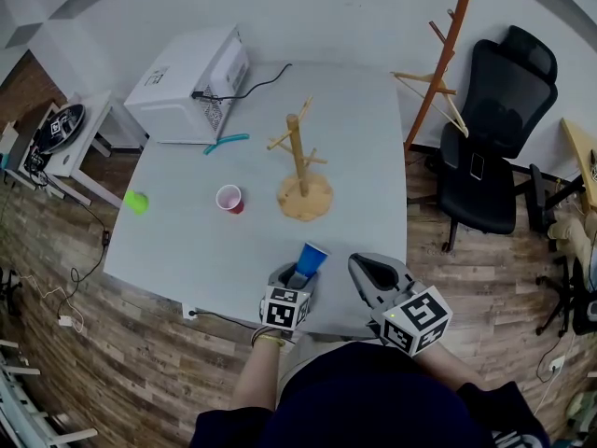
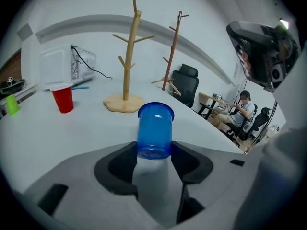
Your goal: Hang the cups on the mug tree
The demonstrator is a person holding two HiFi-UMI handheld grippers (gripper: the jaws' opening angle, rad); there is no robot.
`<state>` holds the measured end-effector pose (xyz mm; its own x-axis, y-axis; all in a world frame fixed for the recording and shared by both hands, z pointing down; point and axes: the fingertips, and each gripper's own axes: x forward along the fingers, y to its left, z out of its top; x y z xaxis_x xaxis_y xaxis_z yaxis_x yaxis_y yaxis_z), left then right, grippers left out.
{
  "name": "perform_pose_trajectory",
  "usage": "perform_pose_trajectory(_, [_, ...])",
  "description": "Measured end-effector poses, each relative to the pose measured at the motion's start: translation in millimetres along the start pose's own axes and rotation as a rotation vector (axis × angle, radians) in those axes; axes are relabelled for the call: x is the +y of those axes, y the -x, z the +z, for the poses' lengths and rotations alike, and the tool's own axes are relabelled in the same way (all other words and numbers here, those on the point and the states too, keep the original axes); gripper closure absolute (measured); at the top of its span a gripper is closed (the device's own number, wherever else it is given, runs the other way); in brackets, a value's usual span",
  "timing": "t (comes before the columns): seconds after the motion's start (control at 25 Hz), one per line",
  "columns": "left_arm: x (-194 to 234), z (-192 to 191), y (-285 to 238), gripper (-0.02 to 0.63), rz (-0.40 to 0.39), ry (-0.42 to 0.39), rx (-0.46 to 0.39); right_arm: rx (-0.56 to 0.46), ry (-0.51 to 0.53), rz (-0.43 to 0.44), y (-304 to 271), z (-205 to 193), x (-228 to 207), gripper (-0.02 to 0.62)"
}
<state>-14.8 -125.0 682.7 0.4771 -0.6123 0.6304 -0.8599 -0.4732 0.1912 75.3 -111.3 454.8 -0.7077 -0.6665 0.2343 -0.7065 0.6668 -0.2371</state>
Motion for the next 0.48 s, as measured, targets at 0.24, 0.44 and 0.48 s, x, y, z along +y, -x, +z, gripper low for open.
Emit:
perform_pose_trajectory(0.24, [1.2,14.8,9.1,0.373,0.013,-0.014,-0.029,-0.007,-0.001,0.007,1.0,0.3,0.4,0.566])
perform_pose_trajectory(0.44, [5.8,28.2,15.8,0.373,0.026,-0.03,-0.05,-0.019,-0.001,0.018,0.9,2.7,3.8,0.566])
perform_pose_trajectory(0.48, [7.1,30.0,16.9,0.373,0.03,-0.034,-0.052,-0.019,-0.001,0.019,1.1,2.5,4.2,0.566])
